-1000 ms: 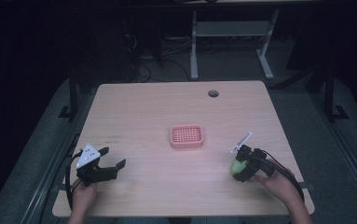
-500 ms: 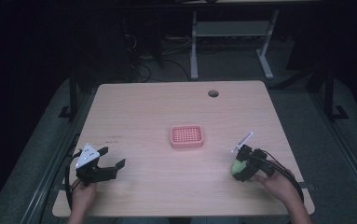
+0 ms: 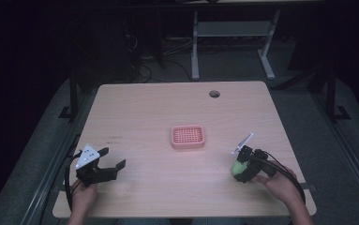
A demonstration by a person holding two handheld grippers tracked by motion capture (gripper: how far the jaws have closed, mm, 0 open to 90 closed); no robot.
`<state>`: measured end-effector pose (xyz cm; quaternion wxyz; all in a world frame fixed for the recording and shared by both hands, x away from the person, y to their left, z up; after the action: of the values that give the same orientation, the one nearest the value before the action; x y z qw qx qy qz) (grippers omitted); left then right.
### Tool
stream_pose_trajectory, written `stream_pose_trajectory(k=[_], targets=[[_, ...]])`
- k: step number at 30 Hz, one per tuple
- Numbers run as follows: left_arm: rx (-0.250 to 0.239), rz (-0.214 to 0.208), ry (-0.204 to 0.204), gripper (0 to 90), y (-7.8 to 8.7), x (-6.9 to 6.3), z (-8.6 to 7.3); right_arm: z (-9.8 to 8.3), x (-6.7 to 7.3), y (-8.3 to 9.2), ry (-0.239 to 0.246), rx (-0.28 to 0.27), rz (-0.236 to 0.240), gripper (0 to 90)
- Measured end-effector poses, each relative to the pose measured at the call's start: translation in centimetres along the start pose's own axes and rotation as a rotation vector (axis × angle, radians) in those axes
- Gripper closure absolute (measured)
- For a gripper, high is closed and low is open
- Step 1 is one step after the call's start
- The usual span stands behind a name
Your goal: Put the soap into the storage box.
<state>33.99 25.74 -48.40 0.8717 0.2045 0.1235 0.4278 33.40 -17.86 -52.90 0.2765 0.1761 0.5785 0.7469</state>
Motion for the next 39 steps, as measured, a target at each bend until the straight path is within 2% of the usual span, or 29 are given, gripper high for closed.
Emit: stream_pose_trajectory(k=[7, 8, 12, 17, 19, 30, 33, 39], targets=[[0.000, 0.001, -0.001, 14.1, 0.1, 0.0, 0.0, -0.1, 0.2, 0.0, 0.015, 0.015, 0.009, 26.6], [0.000, 0.002, -0.001, 14.1, 0.1, 0.0, 0.0, -0.1, 0.1, 0.0, 0.030, 0.020, -0.003, 26.6], [-0.004, 0.002, 0.001, 14.1, 0.1, 0.0, 0.1, 0.0, 0.0, 0.0, 0.027, 0.019, -0.012, 26.6], [-0.008, 0.004, 0.003, 14.1, 0.1, 0.1, 0.1, 0.0, 0.1, 0.0, 0.034, 0.017, 0.008, 26.6], [-0.007, 0.005, 0.003, 14.1, 0.1, 0.1, 0.1, 0.0, 0.0, 0.0, 0.031, 0.015, -0.008, 26.7], [-0.007, 0.004, 0.003, 14.0, 0.1, 0.0, 0.1, 1.0, 0.0, 0.7, 0.016, -0.046, 0.013, 26.6], [-0.009, 0.003, 0.005, 14.1, 0.1, 0.0, 0.1, 1.2, -0.2, 0.8, 0.016, -0.051, 0.000, 26.6], [-0.009, 0.002, 0.005, 14.1, 0.1, 0.0, 0.1, 1.8, -0.5, 1.2, 0.011, -0.064, 0.010, 26.6]])
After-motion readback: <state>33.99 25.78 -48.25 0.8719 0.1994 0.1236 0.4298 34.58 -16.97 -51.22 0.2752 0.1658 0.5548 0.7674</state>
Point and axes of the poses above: each handheld gripper's, and its own axes: y roughly backward along the jaws, z roughly out of its top, x roughly to its left, the point moved 9 cm from there along -y, roughly forward along the jaws, and after that the axes turned 3 degrees about -z, right-handed, at the moved point
